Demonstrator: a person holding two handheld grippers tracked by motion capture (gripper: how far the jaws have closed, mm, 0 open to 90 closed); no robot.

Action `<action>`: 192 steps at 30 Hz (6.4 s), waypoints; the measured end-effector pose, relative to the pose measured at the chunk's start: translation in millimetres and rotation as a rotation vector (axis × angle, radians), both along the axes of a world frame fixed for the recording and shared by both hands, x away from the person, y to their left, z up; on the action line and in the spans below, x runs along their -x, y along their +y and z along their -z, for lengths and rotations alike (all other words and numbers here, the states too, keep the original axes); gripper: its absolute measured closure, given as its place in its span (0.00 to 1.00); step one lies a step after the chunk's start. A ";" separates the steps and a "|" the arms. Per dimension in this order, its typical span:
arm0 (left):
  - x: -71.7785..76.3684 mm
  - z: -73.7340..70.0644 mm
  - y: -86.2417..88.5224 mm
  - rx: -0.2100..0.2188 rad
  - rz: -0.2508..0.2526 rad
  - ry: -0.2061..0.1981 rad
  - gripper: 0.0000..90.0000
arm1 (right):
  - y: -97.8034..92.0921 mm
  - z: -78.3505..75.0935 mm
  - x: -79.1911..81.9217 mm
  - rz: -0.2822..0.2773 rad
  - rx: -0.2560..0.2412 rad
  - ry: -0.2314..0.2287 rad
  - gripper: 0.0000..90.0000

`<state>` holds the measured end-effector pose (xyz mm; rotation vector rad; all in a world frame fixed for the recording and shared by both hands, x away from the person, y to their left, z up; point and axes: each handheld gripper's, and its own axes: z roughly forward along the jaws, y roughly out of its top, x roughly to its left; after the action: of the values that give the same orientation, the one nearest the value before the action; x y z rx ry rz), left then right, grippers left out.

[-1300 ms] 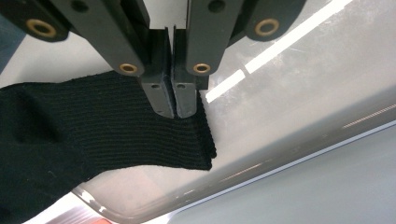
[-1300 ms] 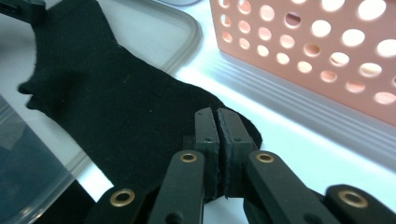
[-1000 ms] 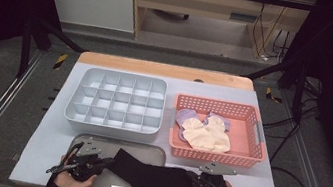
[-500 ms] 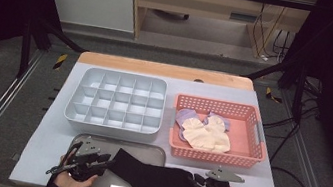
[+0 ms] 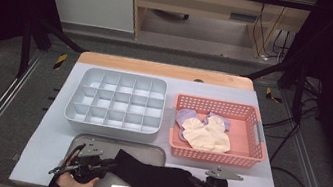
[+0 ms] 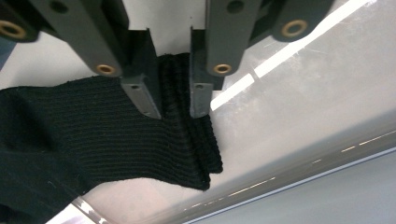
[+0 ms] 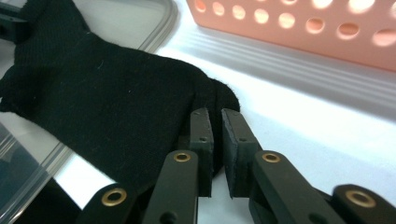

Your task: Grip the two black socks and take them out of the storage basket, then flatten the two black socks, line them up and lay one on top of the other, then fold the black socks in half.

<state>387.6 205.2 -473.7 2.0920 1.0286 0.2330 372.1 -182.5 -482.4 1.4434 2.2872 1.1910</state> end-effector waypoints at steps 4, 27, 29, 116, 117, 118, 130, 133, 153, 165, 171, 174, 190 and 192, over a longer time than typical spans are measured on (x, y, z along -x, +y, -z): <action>2.9 -0.5 -2.4 0.007 0.009 -0.002 0.87 | -0.9 -3.4 -7.4 0.031 0.057 -0.042 0.93; 5.8 -21.3 -13.4 0.057 -0.040 -0.135 0.70 | -12.8 -15.1 -3.5 0.051 -0.002 -0.158 0.75; 4.9 -24.8 -16.6 0.063 -0.035 -0.140 0.71 | -14.1 -15.2 -3.3 0.051 -0.006 -0.164 0.75; 3.6 -3.1 -103.5 0.020 0.143 -0.076 0.98 | 26.1 -74.4 1.0 -0.196 -0.325 -0.155 0.94; 3.4 -6.2 -100.0 0.028 0.135 -0.082 0.98 | 25.0 -74.1 0.6 -0.189 -0.323 -0.158 0.94; 3.1 -9.6 -95.5 0.033 0.123 -0.091 0.97 | 23.7 -74.0 0.3 -0.185 -0.324 -0.158 0.94; -4.0 -26.6 -7.3 0.005 -0.070 -0.157 0.99 | 23.0 -72.4 -1.8 -0.158 -0.282 -0.170 0.94; -3.3 -19.4 8.0 -0.011 -0.103 -0.133 0.99 | 24.2 -72.6 -2.4 -0.155 -0.283 -0.171 0.94; 5.7 1.5 -0.2 -0.073 -0.028 -0.074 0.99 | 43.3 -73.7 -8.9 -0.156 -0.251 -0.185 0.94; 6.9 1.6 -0.1 -0.072 -0.026 -0.077 0.99 | 66.3 -75.6 -14.1 -0.197 -0.240 -0.182 0.94; 6.3 0.0 4.4 -0.055 -0.049 -0.078 0.99 | 73.3 -74.9 -13.6 -0.209 -0.224 -0.179 0.94; 6.9 1.4 3.2 -0.060 -0.045 -0.069 0.99 | 78.0 -74.8 -14.3 -0.216 -0.221 -0.175 0.94; 13.8 2.3 -5.1 -0.072 -0.013 -0.074 0.99 | 149.3 -62.5 -24.6 -0.314 -0.118 -0.141 0.94; 13.7 2.3 -5.0 -0.070 -0.013 -0.072 0.99 | 157.5 -58.7 -26.2 -0.318 -0.102 -0.132 0.94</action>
<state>373.9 200.2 -476.0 2.1236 1.0045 0.3526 398.3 -25.0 -423.6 1.0171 2.4564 1.4595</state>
